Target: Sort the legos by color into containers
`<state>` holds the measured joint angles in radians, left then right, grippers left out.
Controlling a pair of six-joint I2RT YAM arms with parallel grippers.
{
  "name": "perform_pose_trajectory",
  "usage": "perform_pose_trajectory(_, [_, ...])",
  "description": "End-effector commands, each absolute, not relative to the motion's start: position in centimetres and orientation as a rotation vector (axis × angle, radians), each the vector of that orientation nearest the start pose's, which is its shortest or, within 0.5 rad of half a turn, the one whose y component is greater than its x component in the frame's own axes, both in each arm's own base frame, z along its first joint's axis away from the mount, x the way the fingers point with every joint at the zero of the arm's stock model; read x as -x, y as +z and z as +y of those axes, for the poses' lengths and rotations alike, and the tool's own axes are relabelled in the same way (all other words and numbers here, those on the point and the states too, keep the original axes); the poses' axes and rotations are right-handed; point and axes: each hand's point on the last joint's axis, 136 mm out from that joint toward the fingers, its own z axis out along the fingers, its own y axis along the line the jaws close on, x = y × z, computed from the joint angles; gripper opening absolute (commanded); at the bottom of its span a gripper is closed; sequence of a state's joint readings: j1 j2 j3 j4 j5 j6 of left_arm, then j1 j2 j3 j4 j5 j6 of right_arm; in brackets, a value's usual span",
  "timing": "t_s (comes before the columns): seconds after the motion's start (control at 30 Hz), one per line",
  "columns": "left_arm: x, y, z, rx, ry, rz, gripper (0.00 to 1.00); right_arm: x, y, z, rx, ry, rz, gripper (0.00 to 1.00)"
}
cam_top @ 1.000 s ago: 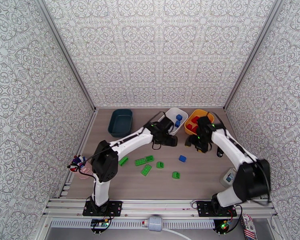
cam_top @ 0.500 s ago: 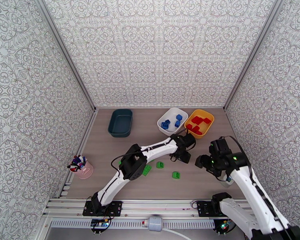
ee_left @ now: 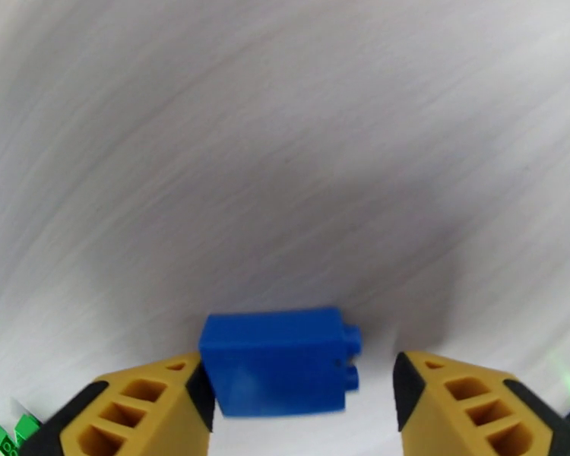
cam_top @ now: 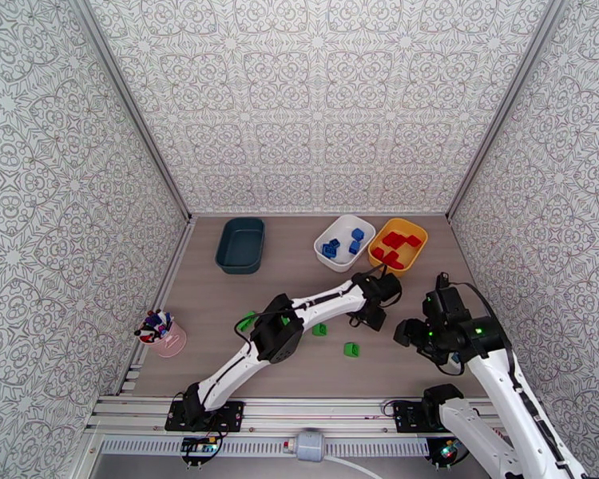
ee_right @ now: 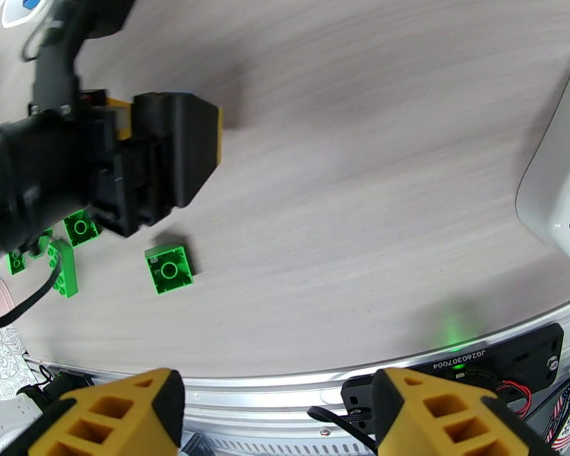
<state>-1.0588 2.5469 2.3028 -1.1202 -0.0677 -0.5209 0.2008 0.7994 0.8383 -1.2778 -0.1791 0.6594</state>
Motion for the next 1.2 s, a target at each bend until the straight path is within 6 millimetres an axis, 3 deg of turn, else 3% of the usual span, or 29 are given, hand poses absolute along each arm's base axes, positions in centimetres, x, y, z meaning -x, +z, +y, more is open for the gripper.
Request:
perform_pose_trajectory(0.0, [-27.5,0.6,-45.3,-0.758,-0.032,2.877,0.61,-14.0,13.7,5.8,-0.655,0.42,2.835,0.69])
perform_pose_trajectory(0.33, [-28.2,1.3,-45.1,-0.708,-0.037,2.865,0.45,-14.0,13.4,6.0,-0.644,0.436,2.843,0.67])
perform_pose_trajectory(0.63, [-31.2,7.2,-44.8,-0.565,-0.268,2.808,0.41,-16.7,13.4,8.1,-0.597,0.575,2.833,0.64])
perform_pose_trajectory(0.9, [-37.4,13.3,-42.2,-0.349,-0.495,2.725,0.41,-21.0,13.9,10.0,-0.578,0.673,2.808,0.63])
perform_pose_trajectory(1.0, [-40.6,14.7,-40.8,-0.241,-0.587,2.696,0.42,-22.5,14.3,10.2,-0.572,0.674,2.799,0.63])
perform_pose_trajectory(1.17, [-46.1,15.4,-38.8,-0.055,-0.745,2.661,0.45,-24.4,14.5,10.8,-0.567,0.686,2.798,0.63])
